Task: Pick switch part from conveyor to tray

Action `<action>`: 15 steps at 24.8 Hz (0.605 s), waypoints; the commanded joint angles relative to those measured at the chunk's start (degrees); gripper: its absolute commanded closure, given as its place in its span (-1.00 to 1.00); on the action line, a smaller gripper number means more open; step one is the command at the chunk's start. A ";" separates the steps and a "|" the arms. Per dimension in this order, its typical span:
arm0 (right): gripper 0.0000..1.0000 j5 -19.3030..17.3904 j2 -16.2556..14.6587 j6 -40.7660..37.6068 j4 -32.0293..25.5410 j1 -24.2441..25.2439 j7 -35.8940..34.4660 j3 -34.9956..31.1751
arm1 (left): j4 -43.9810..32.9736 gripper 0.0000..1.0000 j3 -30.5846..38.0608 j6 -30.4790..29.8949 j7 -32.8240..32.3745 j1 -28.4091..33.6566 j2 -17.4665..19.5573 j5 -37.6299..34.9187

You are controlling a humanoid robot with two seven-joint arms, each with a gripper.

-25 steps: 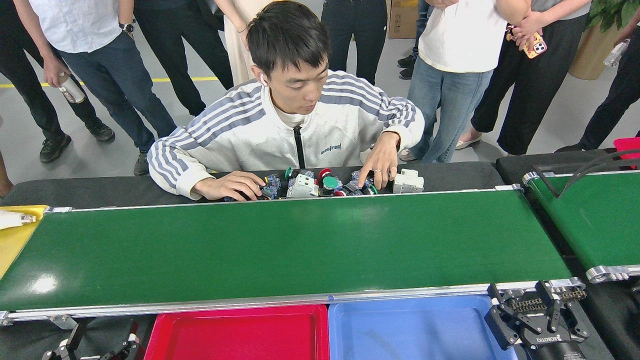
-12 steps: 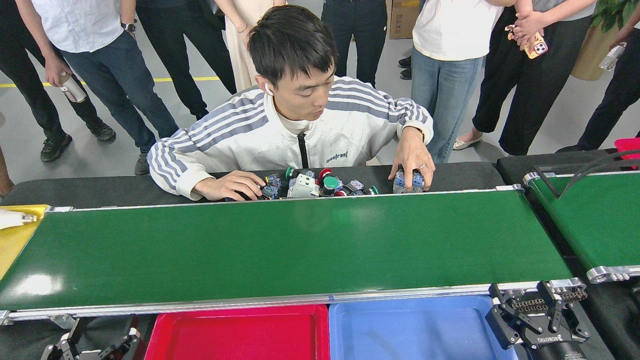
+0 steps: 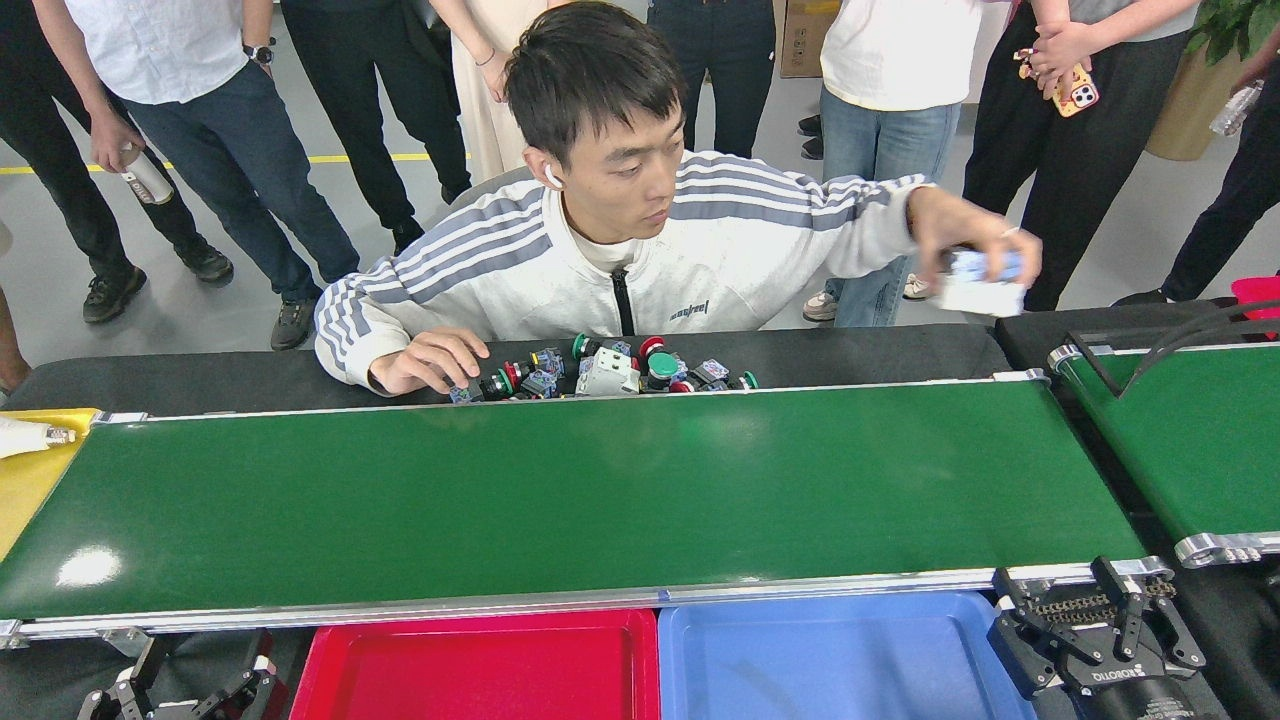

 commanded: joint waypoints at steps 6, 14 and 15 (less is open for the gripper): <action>-0.95 -0.19 -0.59 -0.42 -0.35 -0.40 -0.08 -0.35 | -0.59 -1.00 0.20 -0.08 0.44 -0.29 0.41 0.23; -0.96 -0.28 -0.23 -0.33 -0.18 -0.58 -0.08 -0.35 | -0.68 -1.00 0.20 -0.17 0.44 -0.20 0.50 0.23; -0.97 -0.37 -0.23 -0.33 0.09 -0.58 -0.08 -0.35 | -0.68 -1.00 0.20 -0.17 0.44 -0.20 0.41 0.23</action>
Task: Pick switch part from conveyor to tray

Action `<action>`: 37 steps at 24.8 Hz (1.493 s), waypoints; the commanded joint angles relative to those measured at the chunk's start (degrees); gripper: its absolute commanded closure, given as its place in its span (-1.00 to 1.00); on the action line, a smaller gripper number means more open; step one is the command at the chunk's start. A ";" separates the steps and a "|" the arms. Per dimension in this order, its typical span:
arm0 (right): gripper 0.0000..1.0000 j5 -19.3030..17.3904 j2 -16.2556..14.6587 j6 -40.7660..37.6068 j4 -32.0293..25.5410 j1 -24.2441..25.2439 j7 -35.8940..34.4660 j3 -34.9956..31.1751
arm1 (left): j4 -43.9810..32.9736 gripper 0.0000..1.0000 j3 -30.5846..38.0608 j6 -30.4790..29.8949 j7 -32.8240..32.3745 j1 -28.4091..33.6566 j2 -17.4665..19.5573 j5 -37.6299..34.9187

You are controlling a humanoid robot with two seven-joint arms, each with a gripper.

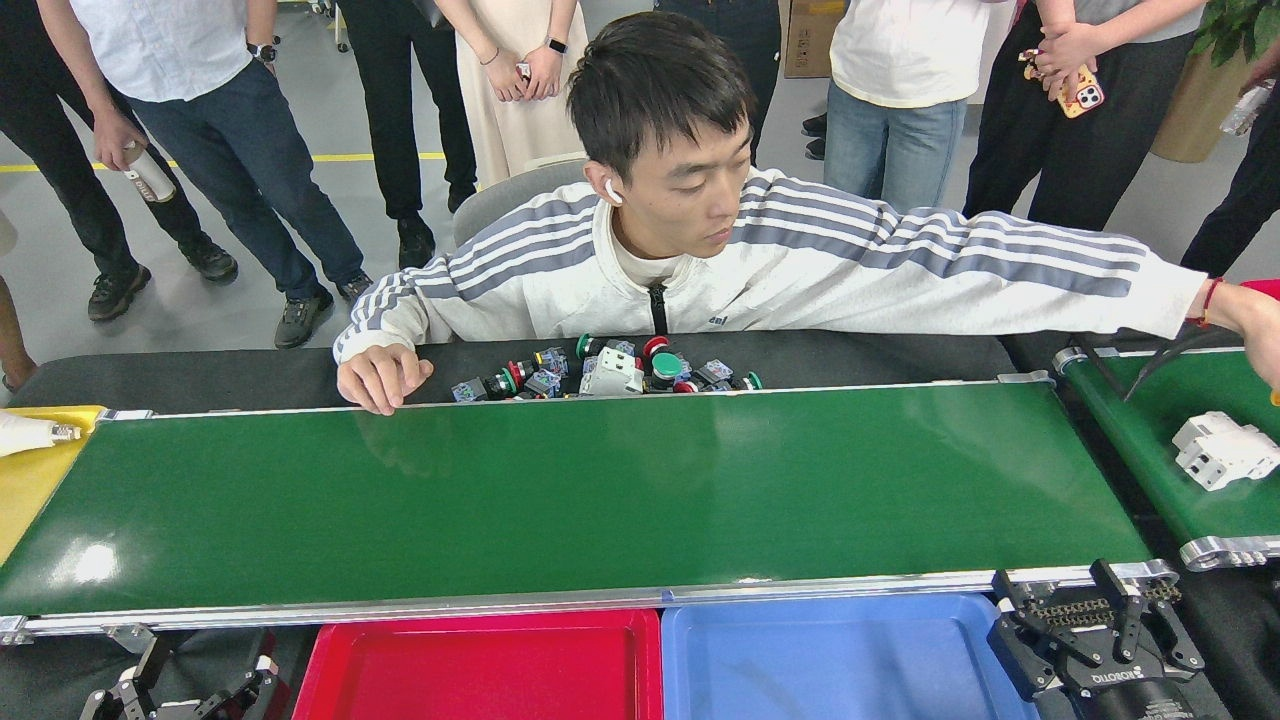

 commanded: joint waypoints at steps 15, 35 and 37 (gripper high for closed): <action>-0.97 -0.38 -0.27 0.19 0.02 -1.98 -0.12 -0.35 | -0.76 -1.00 0.48 -0.17 0.44 0.23 0.49 0.32; -0.97 0.23 -2.38 0.36 14.61 -14.11 2.61 -0.09 | -0.76 -1.00 0.48 -0.17 0.44 0.41 0.58 0.32; -0.97 0.32 -3.43 0.36 16.10 -14.99 2.78 0.00 | -0.76 -1.00 0.48 -0.17 0.44 0.41 0.67 0.23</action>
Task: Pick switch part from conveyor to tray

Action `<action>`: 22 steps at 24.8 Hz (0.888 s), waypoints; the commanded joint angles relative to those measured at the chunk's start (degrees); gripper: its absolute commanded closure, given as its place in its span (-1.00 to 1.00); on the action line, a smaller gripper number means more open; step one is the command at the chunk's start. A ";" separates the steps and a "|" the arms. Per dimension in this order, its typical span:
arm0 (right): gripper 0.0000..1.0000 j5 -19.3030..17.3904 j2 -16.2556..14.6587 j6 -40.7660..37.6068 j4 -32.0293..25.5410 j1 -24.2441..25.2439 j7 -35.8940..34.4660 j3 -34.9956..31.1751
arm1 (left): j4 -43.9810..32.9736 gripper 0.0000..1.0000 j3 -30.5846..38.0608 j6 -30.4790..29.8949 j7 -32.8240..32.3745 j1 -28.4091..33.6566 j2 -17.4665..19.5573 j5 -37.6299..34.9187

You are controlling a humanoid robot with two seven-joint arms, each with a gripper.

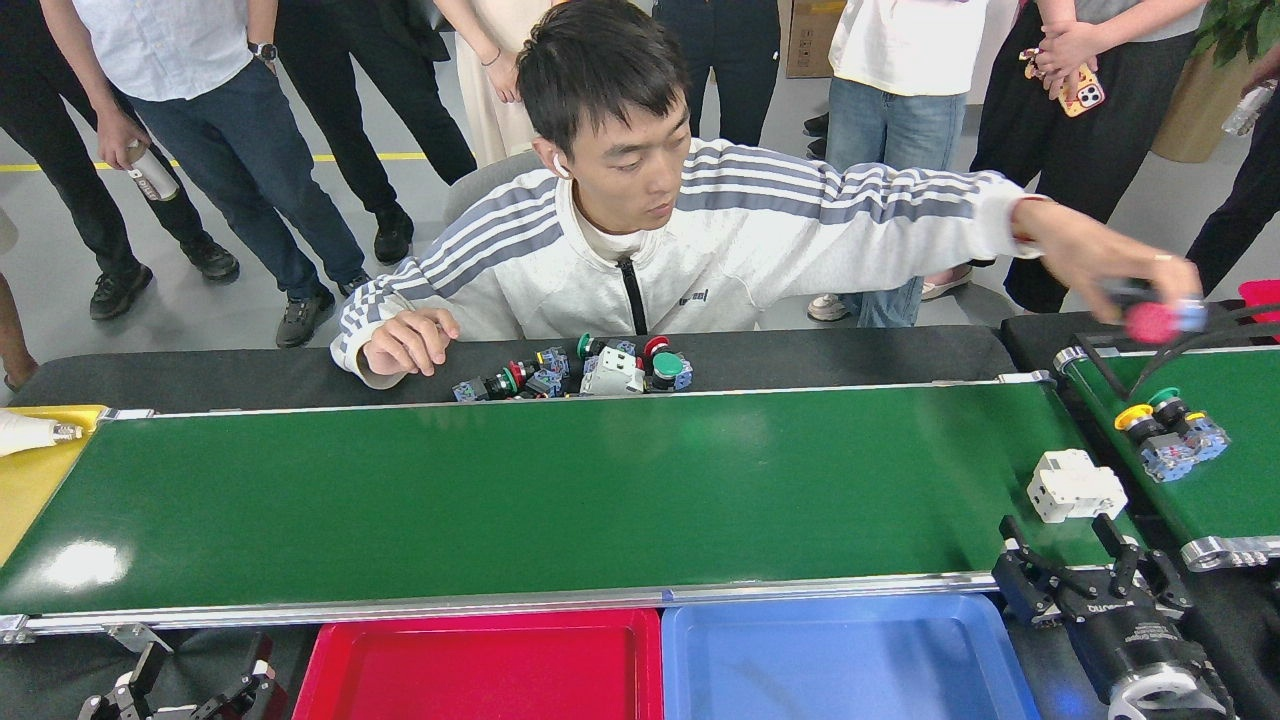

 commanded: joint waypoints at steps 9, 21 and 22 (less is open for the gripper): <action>-0.97 0.14 -1.37 0.05 3.51 -3.33 1.16 1.14 | -0.66 -1.00 -0.41 -0.26 0.44 -0.42 0.74 0.20; -0.97 0.23 -1.02 0.84 5.01 -6.06 2.22 6.67 | -0.57 -1.00 -0.41 -0.26 0.44 -0.77 0.74 0.11; -0.97 0.23 -1.11 1.19 5.27 -6.50 2.30 7.38 | -0.57 -1.00 -0.49 -0.26 0.44 -0.77 0.74 0.11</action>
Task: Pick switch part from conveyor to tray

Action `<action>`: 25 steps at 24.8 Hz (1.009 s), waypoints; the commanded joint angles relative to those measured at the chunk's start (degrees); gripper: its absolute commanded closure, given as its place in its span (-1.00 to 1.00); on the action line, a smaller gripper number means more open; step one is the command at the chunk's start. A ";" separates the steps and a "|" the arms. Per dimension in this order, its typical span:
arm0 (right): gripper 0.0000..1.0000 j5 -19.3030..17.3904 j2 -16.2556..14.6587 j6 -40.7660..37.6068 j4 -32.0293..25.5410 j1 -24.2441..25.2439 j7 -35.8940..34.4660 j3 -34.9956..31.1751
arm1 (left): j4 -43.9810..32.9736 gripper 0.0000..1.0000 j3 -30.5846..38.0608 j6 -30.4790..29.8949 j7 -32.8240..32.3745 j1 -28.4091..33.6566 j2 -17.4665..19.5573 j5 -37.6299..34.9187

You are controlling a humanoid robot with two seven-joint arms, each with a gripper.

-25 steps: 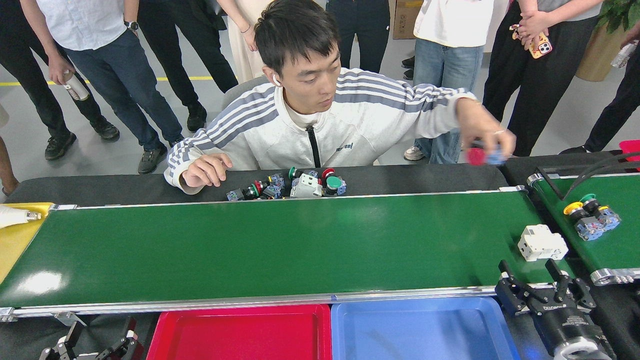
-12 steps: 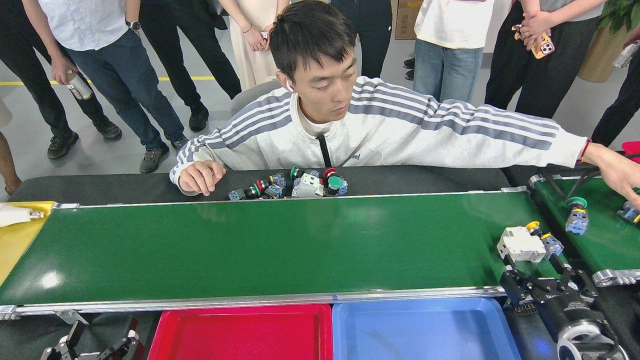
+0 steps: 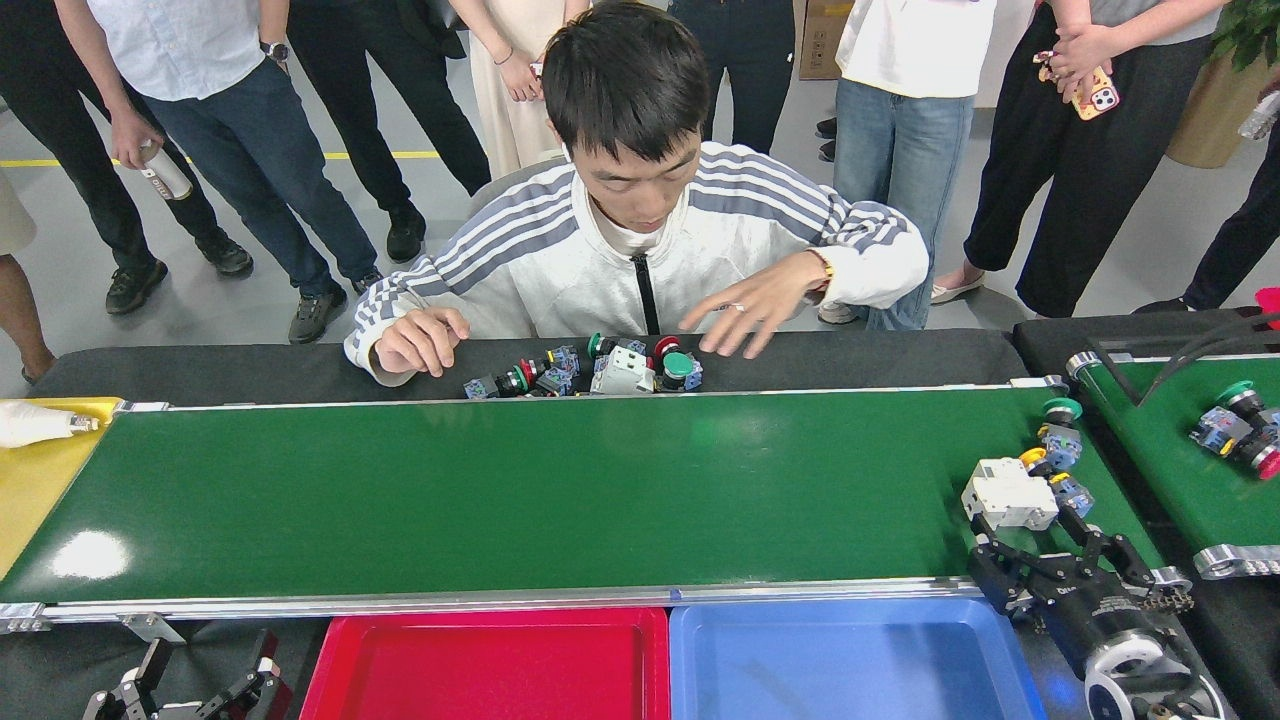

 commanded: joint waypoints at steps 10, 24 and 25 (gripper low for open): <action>0.55 -0.58 -0.48 3.40 4.75 -5.95 -0.02 7.77 | -0.22 -1.00 0.02 -0.21 0.42 -0.45 0.68 0.10; -0.23 -2.07 0.31 1.37 -24.17 21.29 -7.22 6.98 | -0.31 -1.00 0.28 -0.21 0.42 -0.09 0.59 0.19; -1.00 -2.07 0.66 1.64 -24.87 23.31 -7.75 6.98 | -0.31 -1.00 0.28 -0.21 0.42 -0.09 0.59 0.19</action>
